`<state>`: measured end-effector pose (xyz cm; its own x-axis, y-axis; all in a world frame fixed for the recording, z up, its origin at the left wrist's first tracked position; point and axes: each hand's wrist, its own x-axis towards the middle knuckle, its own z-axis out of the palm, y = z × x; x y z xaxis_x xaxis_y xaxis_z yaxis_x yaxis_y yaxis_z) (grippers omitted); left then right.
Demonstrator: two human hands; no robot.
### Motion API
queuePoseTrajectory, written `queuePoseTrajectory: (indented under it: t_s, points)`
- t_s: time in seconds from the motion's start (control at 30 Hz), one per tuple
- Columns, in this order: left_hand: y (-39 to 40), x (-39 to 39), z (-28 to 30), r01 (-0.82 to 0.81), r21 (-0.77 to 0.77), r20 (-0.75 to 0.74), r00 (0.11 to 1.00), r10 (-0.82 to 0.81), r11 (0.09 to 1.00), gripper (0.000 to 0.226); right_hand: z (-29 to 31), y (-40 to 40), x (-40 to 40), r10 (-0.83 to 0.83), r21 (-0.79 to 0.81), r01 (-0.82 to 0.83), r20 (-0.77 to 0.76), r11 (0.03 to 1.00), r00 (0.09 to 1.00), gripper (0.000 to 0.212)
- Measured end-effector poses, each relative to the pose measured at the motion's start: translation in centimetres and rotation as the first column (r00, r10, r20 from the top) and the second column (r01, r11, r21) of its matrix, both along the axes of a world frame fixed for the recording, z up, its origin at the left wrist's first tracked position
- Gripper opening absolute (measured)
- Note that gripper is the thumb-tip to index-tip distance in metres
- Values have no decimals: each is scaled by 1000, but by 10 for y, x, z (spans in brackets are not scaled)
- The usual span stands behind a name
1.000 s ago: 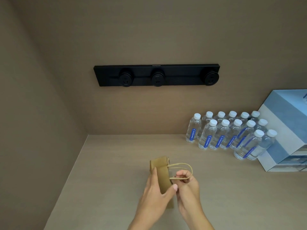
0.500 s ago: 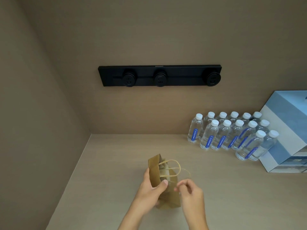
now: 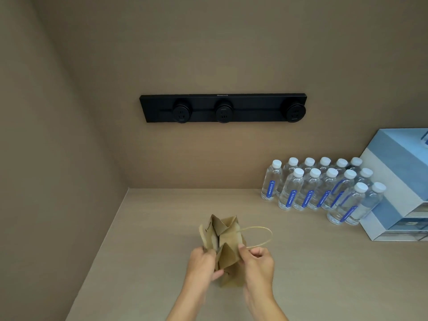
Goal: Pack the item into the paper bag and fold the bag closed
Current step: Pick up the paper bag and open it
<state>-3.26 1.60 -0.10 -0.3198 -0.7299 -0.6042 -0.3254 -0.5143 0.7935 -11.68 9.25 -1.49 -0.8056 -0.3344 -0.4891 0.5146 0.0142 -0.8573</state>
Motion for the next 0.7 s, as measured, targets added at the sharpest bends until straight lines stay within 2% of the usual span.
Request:
queuePoseTrajectory:
  t_s: [0.07,0.17,0.3,0.4,0.47,0.57,0.63,0.7]
  points:
    - [2,2,-2,39,-8,-2,999,-39,999,20,3,-1,2,91,-44,-89,47,995,995,23]
    - [-5,9,-4,108,-63,36,994,-106,992,21,9,3,0,308,57,-306,-24,950,951,29]
    - [-30,24,9,223,-220,222,959,-173,950,17,21,18,-14,283,254,-222,-242,942,928,32]
    - [-43,30,23,388,-296,388,884,-261,873,14,33,34,-12,431,430,-267,-348,863,833,54]
    - [-48,30,32,481,-302,476,824,-307,823,14,36,41,-6,576,503,-338,-453,795,680,72]
    - [-52,26,42,552,-283,554,762,-336,784,12,34,47,-2,772,719,-294,-541,630,333,81]
    - [-51,21,46,516,-320,540,789,-294,795,16,34,50,-4,844,803,-261,-497,536,203,72]
    - [-51,19,46,458,-462,536,826,-172,759,24,36,49,-9,901,874,-221,-420,434,106,63]
